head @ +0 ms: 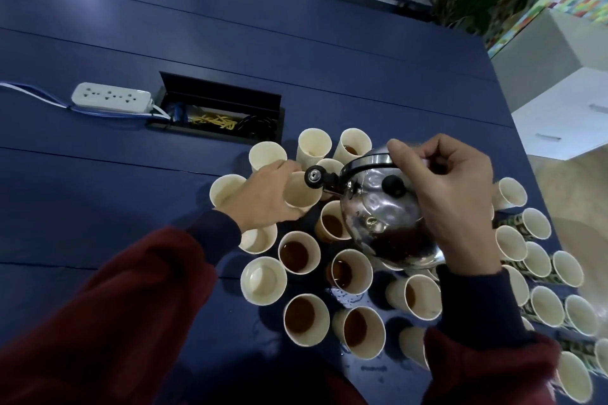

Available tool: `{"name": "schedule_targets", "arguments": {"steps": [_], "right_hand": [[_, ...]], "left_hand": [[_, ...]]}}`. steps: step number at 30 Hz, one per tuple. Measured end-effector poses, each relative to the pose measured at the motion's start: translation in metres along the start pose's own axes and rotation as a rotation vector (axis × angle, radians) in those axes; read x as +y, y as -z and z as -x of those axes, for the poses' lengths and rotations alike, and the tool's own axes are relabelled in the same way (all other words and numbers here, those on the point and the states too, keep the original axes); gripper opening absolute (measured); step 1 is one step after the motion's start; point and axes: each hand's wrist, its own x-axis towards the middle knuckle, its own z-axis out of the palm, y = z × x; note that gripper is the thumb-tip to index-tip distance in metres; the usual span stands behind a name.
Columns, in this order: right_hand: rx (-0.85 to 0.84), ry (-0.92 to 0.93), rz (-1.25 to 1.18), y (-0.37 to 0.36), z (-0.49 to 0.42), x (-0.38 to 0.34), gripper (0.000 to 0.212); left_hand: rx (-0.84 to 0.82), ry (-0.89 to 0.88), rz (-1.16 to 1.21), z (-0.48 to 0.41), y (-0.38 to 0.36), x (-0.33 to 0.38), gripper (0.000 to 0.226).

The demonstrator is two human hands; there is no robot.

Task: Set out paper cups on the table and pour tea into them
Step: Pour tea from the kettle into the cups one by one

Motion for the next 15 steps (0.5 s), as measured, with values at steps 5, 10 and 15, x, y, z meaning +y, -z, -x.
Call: {"name": "schedule_targets", "arguments": {"steps": [5, 10, 15], "right_hand": [[-0.026, 0.097, 0.058, -0.007, -0.007, -0.003, 0.042], [-0.051, 0.143, 0.128, -0.01, -0.006, -0.007, 0.038], [-0.053, 0.159, 0.159, -0.009, -0.005, -0.009, 0.036]], "left_hand": [[0.098, -0.045, 0.022, 0.002, 0.007, 0.016, 0.061], [0.109, -0.044, -0.025, 0.005, 0.007, 0.02, 0.06], [0.103, -0.028, -0.035, 0.008, 0.006, 0.022, 0.057]]}}
